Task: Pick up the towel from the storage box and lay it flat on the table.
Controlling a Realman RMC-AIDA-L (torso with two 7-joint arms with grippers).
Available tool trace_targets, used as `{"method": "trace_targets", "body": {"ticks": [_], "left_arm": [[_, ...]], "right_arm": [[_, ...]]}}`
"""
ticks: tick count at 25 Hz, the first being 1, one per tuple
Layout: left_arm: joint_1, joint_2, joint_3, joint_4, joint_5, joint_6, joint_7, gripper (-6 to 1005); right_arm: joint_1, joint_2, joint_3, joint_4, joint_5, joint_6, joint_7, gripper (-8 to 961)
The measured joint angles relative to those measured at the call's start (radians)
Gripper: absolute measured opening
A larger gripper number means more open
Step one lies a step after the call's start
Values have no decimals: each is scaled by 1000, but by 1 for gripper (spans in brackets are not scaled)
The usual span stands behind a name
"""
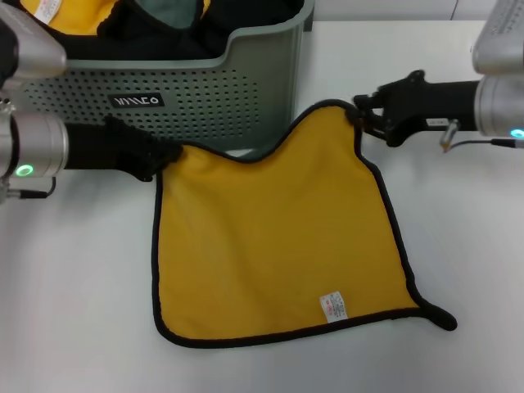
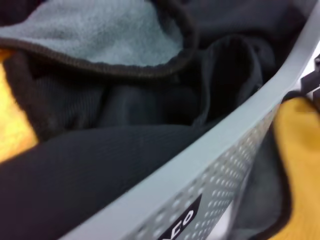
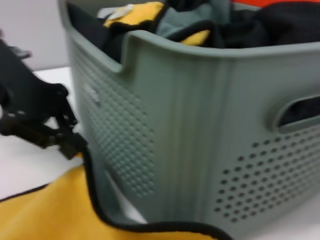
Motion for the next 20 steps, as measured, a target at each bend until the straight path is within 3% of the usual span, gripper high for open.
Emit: {"method": "trace_targets", "body": {"ticks": [4, 9, 12, 14, 15, 17, 18, 19, 20], "left_arm": [[49, 3, -6, 17, -104, 1, 60, 87], [108, 25, -37, 30, -249, 54, 146, 182], [115, 31, -130, 16, -288, 201, 193, 238], [119, 31, -199, -10, -320, 331, 252, 332], [121, 32, -234, -34, -344, 414, 299, 378], [122, 37, -267, -87, -382, 516, 381, 472], [122, 44, -277, -144, -413, 602, 479, 482], [119, 53, -280, -210, -438, 674, 578, 491], [119, 53, -280, -210, -438, 674, 578, 501]], "right_arm": [[-102, 3, 3, -118, 0, 33, -3, 173], [-138, 2, 39, -173, 8, 12, 5, 294], [-180, 3, 111, -197, 44, -123, 9, 400], [-190, 2, 127, -198, 55, -158, 8, 483], [-207, 0, 158, -197, 74, -238, -1, 524], [-236, -8, 232, -176, 97, -447, -48, 589], [-236, -8, 232, -176, 97, -447, -48, 622], [-241, -10, 257, -157, 99, -543, -81, 655], [-241, -10, 257, -157, 99, -543, -81, 687]]}}
